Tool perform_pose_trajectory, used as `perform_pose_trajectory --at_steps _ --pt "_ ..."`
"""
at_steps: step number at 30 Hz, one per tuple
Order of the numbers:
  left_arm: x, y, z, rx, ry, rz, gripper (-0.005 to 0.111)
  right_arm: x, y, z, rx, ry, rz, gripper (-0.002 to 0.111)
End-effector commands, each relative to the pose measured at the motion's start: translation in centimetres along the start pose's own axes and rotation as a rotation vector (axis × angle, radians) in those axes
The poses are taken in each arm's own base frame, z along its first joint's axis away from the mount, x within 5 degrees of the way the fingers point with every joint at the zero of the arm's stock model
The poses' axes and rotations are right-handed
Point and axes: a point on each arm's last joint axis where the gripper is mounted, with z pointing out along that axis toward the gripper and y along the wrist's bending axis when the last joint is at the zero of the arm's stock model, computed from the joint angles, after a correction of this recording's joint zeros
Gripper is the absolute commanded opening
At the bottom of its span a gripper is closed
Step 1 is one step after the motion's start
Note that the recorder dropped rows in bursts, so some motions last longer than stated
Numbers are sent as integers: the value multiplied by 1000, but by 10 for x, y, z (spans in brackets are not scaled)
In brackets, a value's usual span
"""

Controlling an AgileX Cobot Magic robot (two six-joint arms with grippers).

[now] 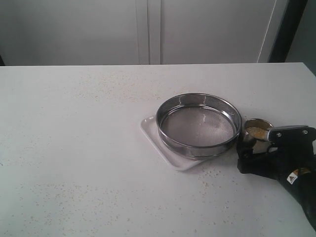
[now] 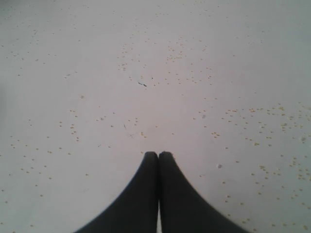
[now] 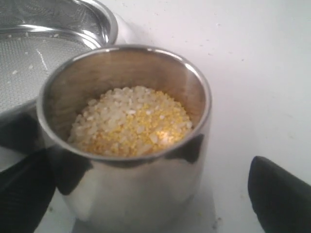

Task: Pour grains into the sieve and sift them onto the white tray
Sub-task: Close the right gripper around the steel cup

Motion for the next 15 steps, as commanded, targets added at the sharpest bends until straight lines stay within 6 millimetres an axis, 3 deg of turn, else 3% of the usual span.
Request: perform_pose_trajectory --at_steps 1,15 --pt "4 0 1 3 21 0 0 -4 1 3 3 -30 -6 105" --pt "4 0 1 3 21 0 0 -13 1 19 2 -75 -4 105"
